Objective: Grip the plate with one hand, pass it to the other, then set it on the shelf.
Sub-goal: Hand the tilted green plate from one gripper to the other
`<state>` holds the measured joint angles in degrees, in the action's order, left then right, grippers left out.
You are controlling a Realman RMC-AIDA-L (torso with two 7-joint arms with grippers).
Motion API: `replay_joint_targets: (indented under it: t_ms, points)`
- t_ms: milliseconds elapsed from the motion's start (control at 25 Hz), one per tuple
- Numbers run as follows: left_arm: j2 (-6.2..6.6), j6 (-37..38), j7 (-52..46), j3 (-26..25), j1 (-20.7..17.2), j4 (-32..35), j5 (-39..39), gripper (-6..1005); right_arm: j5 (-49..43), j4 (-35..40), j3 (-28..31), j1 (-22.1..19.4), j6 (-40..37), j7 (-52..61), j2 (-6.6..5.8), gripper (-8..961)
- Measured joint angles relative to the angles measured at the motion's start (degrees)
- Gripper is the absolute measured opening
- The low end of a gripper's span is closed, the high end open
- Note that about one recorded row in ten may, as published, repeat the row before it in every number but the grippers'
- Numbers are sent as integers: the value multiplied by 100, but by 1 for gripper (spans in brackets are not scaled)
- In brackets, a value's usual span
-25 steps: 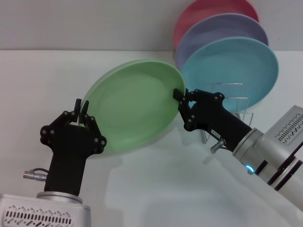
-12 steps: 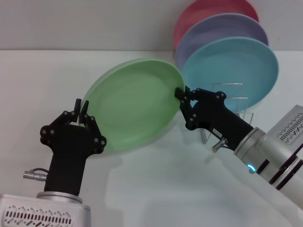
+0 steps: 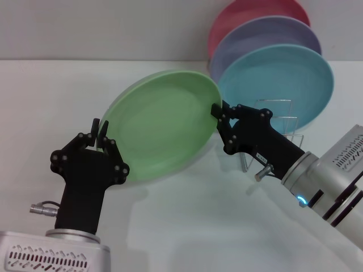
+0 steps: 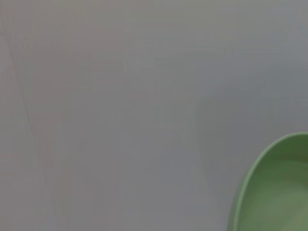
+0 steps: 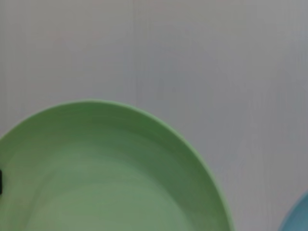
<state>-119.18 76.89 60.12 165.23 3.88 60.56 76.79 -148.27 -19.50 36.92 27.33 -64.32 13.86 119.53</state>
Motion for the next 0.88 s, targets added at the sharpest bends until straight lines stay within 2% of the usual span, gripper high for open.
replay_joint_targets:
  t_ms: [520, 720, 880]
  points:
    - [4, -8, -16, 0, 16, 0, -7, 132, 0, -2, -1, 1, -31, -6, 0, 81]
    - [10, -8, -48, 0, 17, -4, -7, 134, -2, -1, -18, 1, -34, -7, 0, 32]
    - [10, -7, -49, 0, 16, -7, -7, 134, -5, -1, -25, 0, -35, -6, 0, 31]
